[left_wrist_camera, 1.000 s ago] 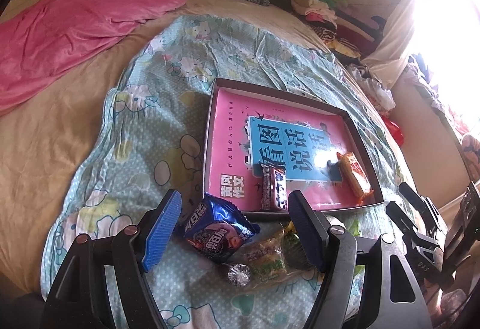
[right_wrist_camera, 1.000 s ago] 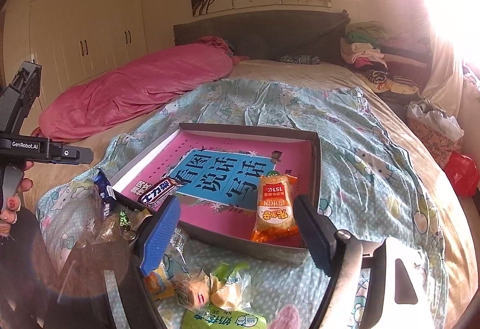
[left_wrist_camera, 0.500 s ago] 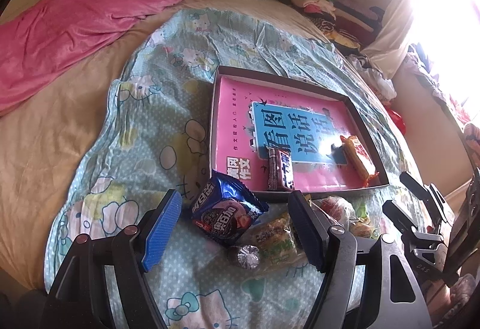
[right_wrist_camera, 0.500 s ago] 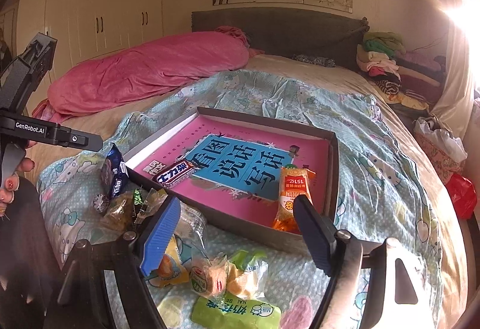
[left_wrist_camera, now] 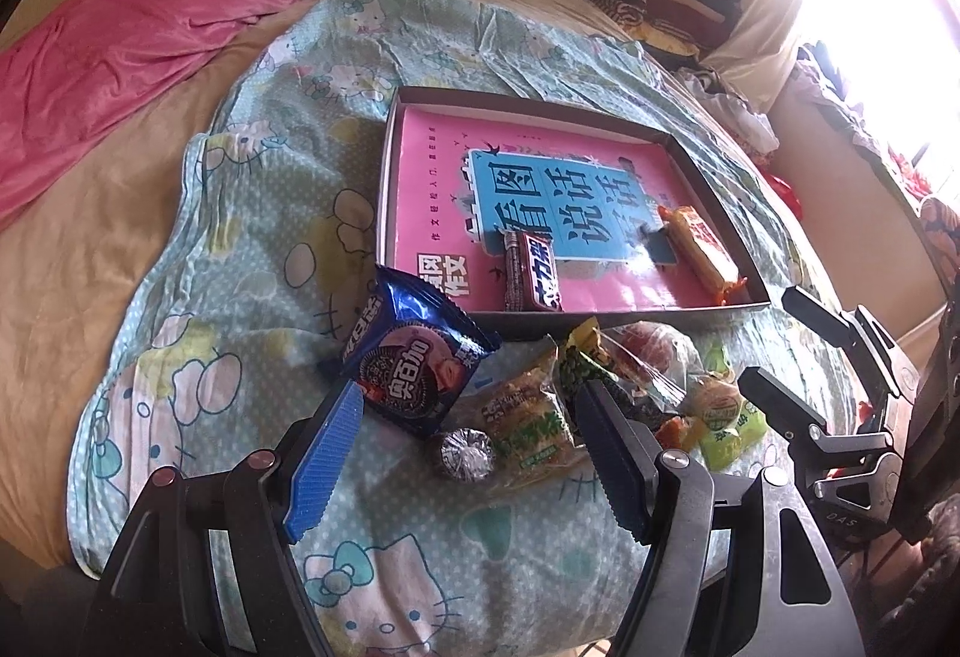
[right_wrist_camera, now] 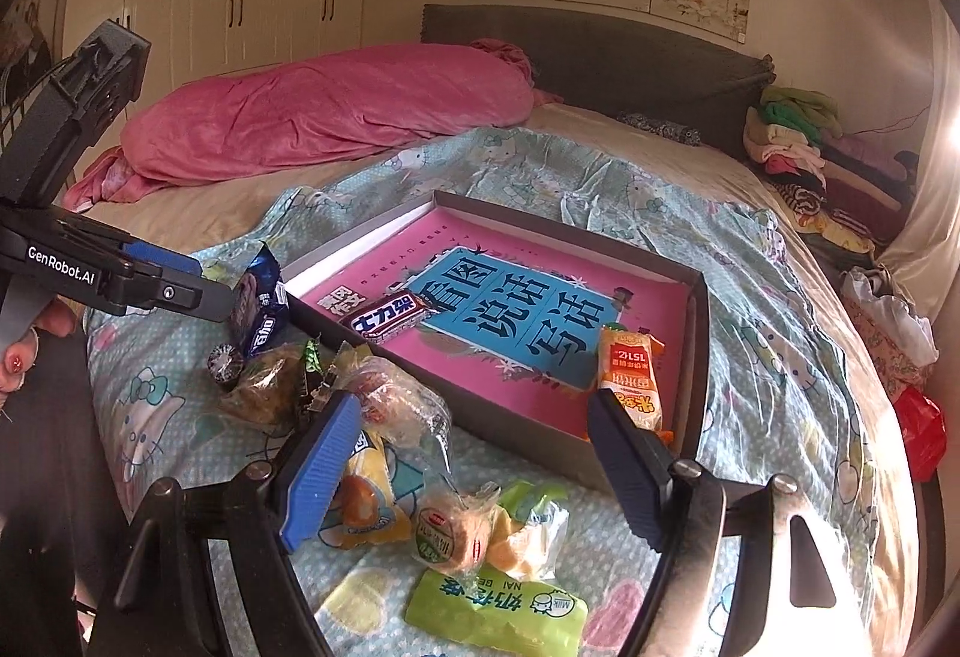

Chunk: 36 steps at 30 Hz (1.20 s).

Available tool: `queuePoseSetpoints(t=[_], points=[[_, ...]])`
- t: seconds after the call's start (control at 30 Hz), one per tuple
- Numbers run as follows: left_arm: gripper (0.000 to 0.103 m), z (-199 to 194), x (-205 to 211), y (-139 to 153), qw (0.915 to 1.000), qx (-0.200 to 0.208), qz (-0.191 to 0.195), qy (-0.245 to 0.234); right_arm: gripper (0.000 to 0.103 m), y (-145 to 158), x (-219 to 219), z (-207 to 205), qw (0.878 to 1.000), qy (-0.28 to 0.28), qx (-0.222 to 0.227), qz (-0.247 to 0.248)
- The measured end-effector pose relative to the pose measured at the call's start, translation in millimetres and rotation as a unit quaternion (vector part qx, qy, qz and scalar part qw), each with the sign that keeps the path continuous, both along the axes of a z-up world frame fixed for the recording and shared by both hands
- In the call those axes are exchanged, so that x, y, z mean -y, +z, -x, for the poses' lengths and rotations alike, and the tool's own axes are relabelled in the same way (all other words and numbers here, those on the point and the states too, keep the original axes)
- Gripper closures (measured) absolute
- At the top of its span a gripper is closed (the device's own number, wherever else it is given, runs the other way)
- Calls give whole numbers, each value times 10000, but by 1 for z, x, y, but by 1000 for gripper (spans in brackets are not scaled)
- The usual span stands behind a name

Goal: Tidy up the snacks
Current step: 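Move both grippers back toward the remaining snack pile, then grasp the blue cookie pack with the left gripper while the right approaches the clear bag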

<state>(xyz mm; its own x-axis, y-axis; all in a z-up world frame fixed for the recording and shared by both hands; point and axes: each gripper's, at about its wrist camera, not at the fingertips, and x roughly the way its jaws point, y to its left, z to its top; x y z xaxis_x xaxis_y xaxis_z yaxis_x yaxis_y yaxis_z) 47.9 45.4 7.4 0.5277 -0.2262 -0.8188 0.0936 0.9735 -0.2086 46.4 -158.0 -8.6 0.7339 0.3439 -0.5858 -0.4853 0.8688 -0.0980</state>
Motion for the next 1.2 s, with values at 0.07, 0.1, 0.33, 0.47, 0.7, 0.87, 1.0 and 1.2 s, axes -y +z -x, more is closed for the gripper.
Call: queuePoseSetpoints(t=[0.07,0.1,0.33,0.47,0.7,0.87,1.0,1.2], points=[[28,2,1,-2,10000,-21,-45,-18,26,-1,-1,0,10000,9,-23,46],[28,2,2,-3,10000,-35,-46,-29,26,-2,-2,1,10000,18,-27,67],[28,3,-4,-13,9997,-181,-126,70,26,-8,-8,3,9993,62,-38,377],[28,1,-6,-18,9995,-234,-153,113,26,-13,-12,4,9983,76,-34,583],[28,-2,-12,-25,9993,-261,-154,225,26,-20,-17,0,9970,114,-26,769],[28,-5,-14,-29,9992,-295,-133,241,26,-26,-22,-5,9961,157,-45,871],[28,-6,-14,-31,9992,-278,-114,249,26,-30,-26,-8,9953,183,-46,945],[28,-10,-17,-32,9991,-235,-86,336,26,-35,-33,-13,9949,251,-82,971]])
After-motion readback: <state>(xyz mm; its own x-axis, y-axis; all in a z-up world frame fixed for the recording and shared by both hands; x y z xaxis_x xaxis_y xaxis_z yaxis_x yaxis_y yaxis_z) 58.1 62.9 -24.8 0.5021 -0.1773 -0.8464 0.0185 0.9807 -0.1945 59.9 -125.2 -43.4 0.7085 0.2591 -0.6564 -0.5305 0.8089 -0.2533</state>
